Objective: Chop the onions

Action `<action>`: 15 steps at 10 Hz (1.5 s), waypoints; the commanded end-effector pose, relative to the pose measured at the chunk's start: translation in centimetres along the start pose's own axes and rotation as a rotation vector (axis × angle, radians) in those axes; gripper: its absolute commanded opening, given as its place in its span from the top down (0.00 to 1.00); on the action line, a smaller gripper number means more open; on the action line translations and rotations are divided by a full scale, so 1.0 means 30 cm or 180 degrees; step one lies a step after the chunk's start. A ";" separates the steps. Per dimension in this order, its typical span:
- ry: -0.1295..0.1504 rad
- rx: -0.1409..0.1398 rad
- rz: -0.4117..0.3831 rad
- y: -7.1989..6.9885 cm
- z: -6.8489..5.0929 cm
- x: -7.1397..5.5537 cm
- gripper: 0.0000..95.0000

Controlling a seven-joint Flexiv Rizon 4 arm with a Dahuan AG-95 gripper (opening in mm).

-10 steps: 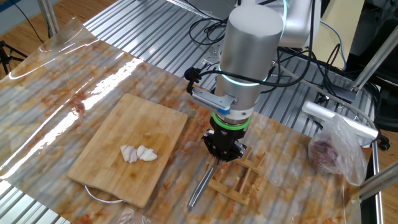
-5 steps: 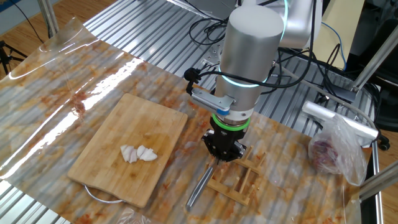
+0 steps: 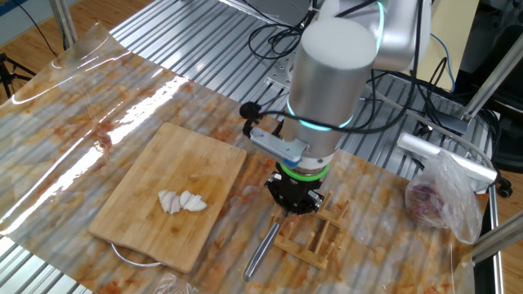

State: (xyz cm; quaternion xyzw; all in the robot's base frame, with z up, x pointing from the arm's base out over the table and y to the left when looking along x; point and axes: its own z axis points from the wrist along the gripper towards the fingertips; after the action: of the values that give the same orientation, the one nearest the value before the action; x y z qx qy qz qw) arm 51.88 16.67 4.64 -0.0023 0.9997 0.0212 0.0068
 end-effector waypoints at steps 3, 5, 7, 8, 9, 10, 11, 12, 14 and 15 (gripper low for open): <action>-0.0093 -0.0036 -0.0004 -0.004 0.007 0.009 1.00; -0.0111 -0.0042 -0.0005 -0.005 0.027 0.011 1.00; -0.0120 -0.0048 -0.0014 -0.006 0.043 0.013 1.00; -0.0118 -0.0044 -0.0023 -0.006 0.045 0.012 1.00; -0.0147 -0.0060 -0.0014 -0.005 0.044 0.013 1.00; -0.0138 -0.0047 0.0039 -0.006 0.049 0.014 1.00; -0.0127 -0.0042 0.0089 -0.006 0.052 0.014 1.00; -0.0085 -0.0020 0.0136 -0.007 0.055 0.016 0.80; -0.0038 -0.0019 0.0151 -0.005 0.050 0.017 0.60; -0.0039 -0.0013 0.0154 -0.005 0.051 0.017 0.60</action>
State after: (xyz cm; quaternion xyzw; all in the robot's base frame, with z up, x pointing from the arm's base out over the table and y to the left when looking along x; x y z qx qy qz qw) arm 51.56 16.67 3.12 0.0228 0.9994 0.0249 0.0062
